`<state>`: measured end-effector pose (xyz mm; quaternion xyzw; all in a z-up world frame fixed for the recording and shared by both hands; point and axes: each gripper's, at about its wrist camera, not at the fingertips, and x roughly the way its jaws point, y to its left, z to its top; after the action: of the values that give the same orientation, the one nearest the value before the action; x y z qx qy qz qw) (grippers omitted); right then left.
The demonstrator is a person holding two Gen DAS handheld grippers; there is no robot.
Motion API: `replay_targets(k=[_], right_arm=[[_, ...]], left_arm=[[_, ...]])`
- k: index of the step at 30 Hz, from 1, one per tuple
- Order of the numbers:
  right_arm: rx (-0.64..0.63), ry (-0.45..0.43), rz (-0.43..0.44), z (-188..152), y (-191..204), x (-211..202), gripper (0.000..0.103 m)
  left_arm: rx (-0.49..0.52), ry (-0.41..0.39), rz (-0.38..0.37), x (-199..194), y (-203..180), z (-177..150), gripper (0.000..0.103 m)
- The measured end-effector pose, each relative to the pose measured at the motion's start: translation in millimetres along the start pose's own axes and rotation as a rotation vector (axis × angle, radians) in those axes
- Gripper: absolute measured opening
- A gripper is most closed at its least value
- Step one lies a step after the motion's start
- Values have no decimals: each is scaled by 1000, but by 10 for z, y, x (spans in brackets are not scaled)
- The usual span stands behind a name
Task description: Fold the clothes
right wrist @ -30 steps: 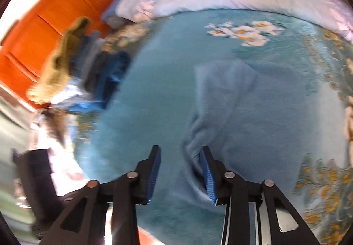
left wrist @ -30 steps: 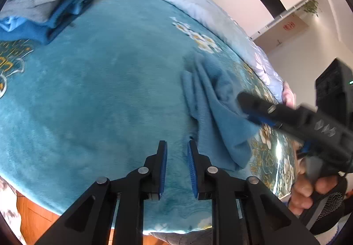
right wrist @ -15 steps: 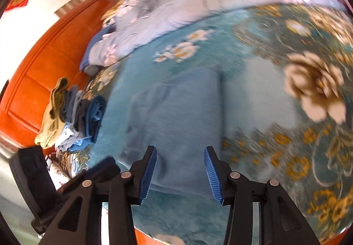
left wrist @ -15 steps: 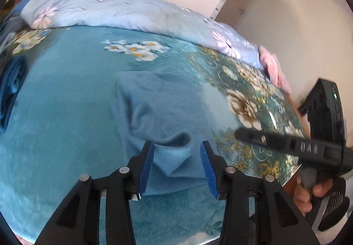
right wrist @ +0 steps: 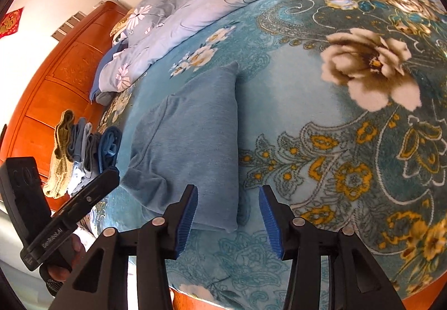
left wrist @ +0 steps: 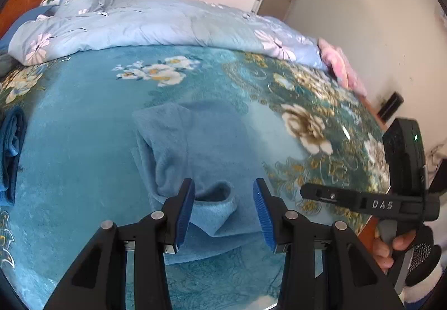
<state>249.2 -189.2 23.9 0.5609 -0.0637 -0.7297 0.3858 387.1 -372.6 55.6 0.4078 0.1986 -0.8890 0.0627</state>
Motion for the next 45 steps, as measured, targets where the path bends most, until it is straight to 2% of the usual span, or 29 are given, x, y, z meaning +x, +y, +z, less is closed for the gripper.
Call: replay_targets(k=[6,10,16,19,21,22,24,26,32,39,45], right_arm=[[-1,9,8,-35,-1,29,52],[13,6,12,-42,-51,7,52],[23,17,11,-52,-83,54,53],[18,24,16,-74,-70,72,53],[20,23,16,-81,-79,61,53],[24,19,16,-83,-92,49,54],[32,14,13,-86,-119,34,54],[40,15,7,-91,-149,32,54],[46,25,12,-138,-151,76,54],[39,54,18,-199,-106,184,54],[11,74,31,-219,-43,257,54]], left_arm=[[8,74,1,93,-10,-142,44],[2,93,-6,90,44,-271,44],[-18,120,-64,206,21,-145,44],[-46,152,-62,315,30,-123,44],[-73,139,-66,309,63,-147,44],[-79,123,-64,275,82,-161,42],[-91,93,-59,206,121,-188,21],[-102,62,-54,136,160,-215,9],[-128,1,-24,-62,322,-289,5],[-242,98,8,250,669,-574,5],[-277,62,-66,160,727,-551,9]])
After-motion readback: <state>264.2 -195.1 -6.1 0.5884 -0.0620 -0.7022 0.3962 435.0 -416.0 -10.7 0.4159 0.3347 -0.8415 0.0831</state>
